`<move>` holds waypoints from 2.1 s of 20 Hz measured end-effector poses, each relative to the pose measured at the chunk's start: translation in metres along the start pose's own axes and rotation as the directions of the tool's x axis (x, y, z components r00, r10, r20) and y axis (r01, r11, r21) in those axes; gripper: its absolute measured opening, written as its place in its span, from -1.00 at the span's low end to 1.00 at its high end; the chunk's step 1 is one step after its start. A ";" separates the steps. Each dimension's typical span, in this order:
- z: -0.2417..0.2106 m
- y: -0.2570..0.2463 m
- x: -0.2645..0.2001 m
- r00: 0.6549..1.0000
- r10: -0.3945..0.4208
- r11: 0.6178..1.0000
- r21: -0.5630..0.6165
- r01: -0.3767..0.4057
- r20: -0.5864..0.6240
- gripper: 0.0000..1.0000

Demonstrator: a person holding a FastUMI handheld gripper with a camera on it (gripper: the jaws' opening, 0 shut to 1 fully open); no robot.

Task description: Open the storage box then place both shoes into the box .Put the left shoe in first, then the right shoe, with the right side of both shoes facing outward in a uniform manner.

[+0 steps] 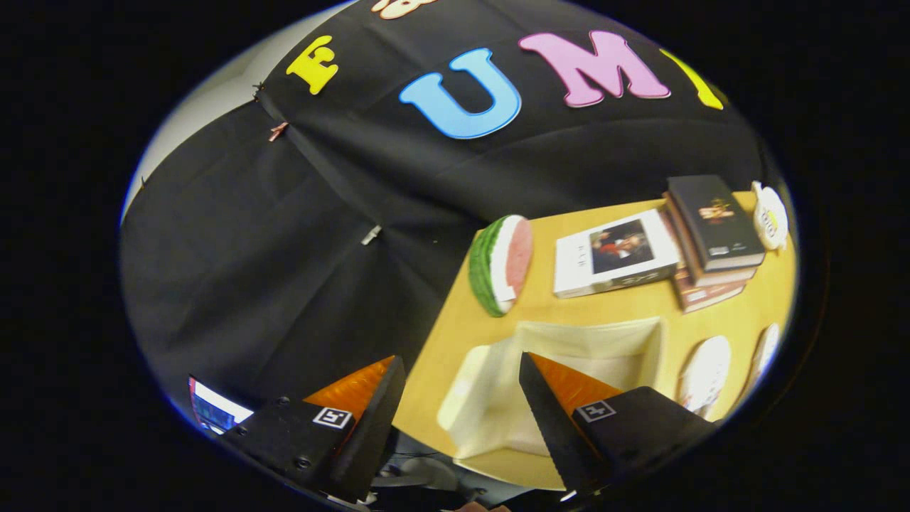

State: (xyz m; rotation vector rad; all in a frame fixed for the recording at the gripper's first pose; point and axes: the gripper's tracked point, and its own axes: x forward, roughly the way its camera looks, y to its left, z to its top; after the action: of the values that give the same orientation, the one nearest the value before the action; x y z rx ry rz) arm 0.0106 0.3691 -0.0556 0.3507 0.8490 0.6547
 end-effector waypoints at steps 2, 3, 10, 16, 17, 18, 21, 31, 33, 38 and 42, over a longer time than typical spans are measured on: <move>0.000 -0.053 -0.022 0.994 -0.104 0.994 -0.021 0.105 0.018 0.95; -0.003 -0.080 -0.032 0.988 -0.155 0.988 -0.020 0.156 0.024 0.96; -0.049 -0.235 -0.082 0.920 -0.391 0.919 0.047 0.392 -0.034 0.97; -0.101 -0.307 -0.079 0.885 -0.435 0.889 0.080 0.452 -0.164 0.97; -0.112 -0.316 -0.073 0.879 -0.437 0.887 0.071 0.456 -0.190 0.97; -0.123 -0.321 -0.066 0.879 -0.427 0.891 0.067 0.449 -0.213 0.97; -0.152 -0.339 -0.045 0.863 -0.422 0.888 0.067 0.456 -0.276 0.97; -0.181 -0.350 0.010 0.878 -0.285 0.930 0.113 0.351 -0.384 0.49; -0.182 -0.345 0.013 0.881 -0.242 0.928 0.168 0.333 -0.407 0.14; -0.183 -0.349 0.010 0.877 -0.191 0.923 0.222 0.313 -0.442 -0.32; -0.185 -0.353 0.011 0.883 -0.169 0.897 0.304 0.323 -0.439 -0.72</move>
State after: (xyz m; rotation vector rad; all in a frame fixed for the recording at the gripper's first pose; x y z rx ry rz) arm 0.0087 0.1166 -0.3636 0.4424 1.4000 0.3193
